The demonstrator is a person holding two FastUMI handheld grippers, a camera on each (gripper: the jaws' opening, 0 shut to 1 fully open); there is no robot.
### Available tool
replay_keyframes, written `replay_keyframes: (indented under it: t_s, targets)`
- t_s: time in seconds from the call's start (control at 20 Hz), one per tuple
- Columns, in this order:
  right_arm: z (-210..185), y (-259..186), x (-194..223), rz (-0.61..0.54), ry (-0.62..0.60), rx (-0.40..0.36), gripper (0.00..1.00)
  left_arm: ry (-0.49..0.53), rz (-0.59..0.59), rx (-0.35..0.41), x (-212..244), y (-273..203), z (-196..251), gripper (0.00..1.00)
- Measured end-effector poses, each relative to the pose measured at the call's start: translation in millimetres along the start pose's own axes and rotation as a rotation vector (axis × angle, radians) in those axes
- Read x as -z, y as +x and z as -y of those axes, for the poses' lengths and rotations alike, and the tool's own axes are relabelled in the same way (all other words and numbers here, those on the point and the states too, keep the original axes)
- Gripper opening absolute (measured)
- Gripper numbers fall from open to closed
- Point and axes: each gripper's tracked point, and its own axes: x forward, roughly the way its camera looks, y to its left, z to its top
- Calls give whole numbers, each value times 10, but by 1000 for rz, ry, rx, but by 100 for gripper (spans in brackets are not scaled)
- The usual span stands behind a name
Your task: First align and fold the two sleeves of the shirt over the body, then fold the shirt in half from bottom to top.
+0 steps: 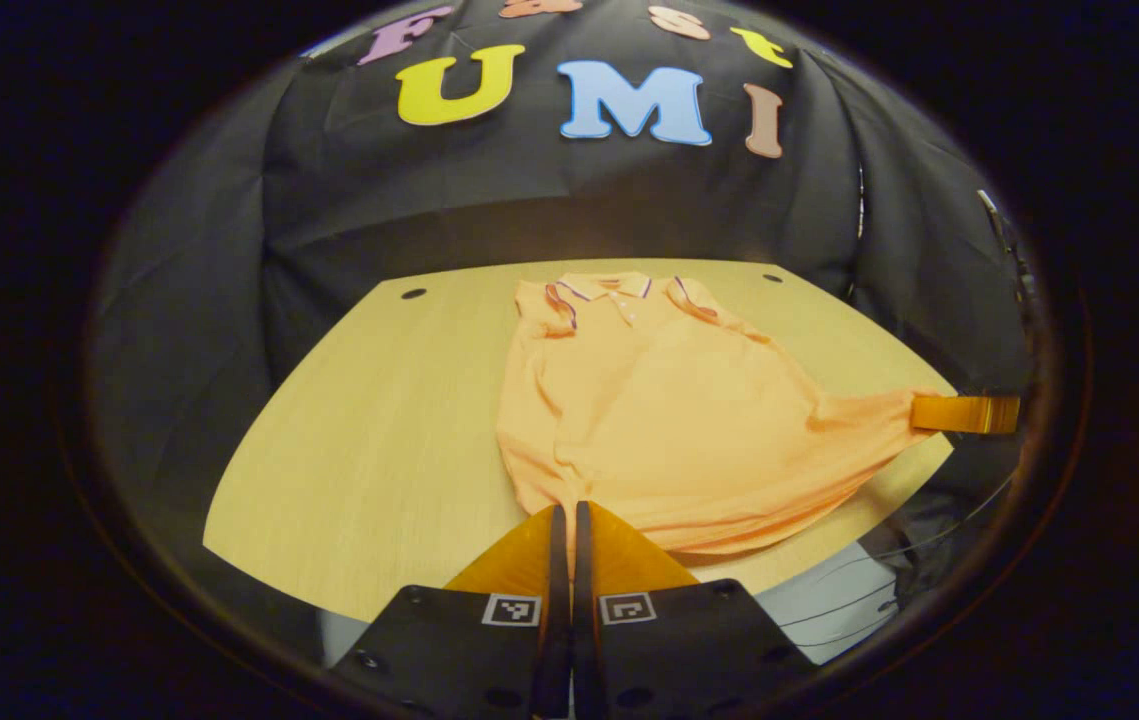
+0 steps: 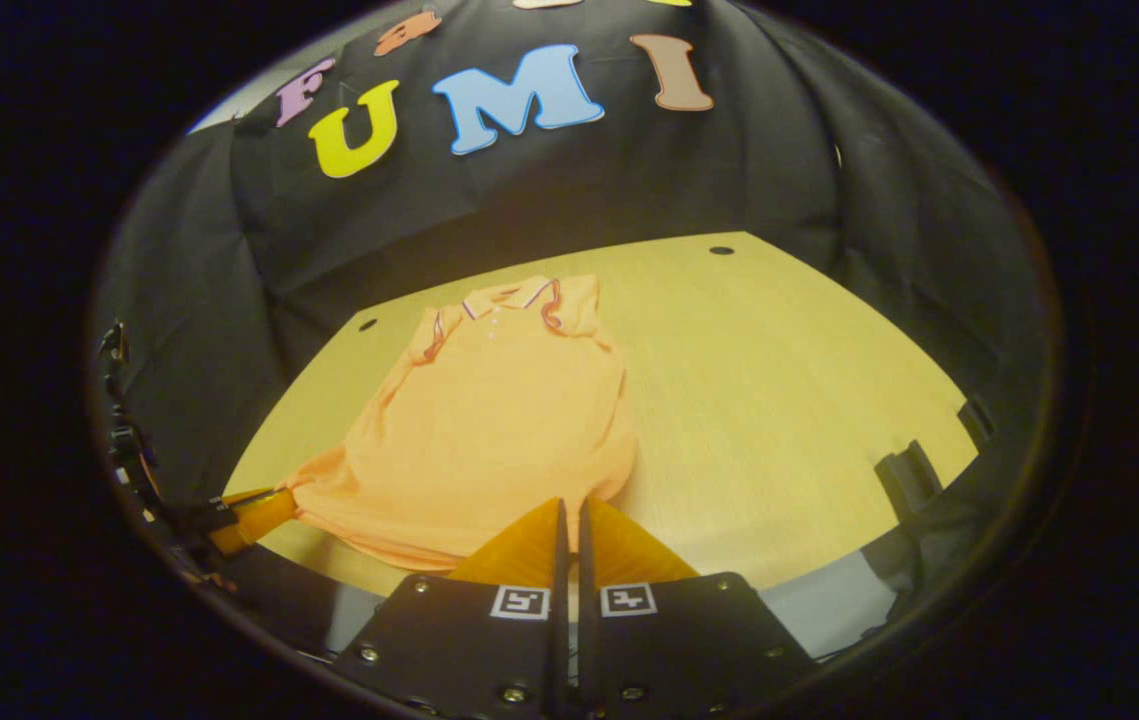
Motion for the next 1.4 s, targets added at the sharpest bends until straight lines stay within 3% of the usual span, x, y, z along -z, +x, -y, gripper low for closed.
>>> replay_keyframes:
  t_s: [0.55,0.9,1.4]
  targets:
    - [-171,420,-1250,131,-64,26,4,8,115,40,-1343,569,-123,8]
    - [-238,1021,-1891,159,-65,50,4,-22,133,69,-2028,1319,-268,8]
    - [-207,1916,-2445,127,-33,145,4,-23,131,142,-2723,2520,-335,8]
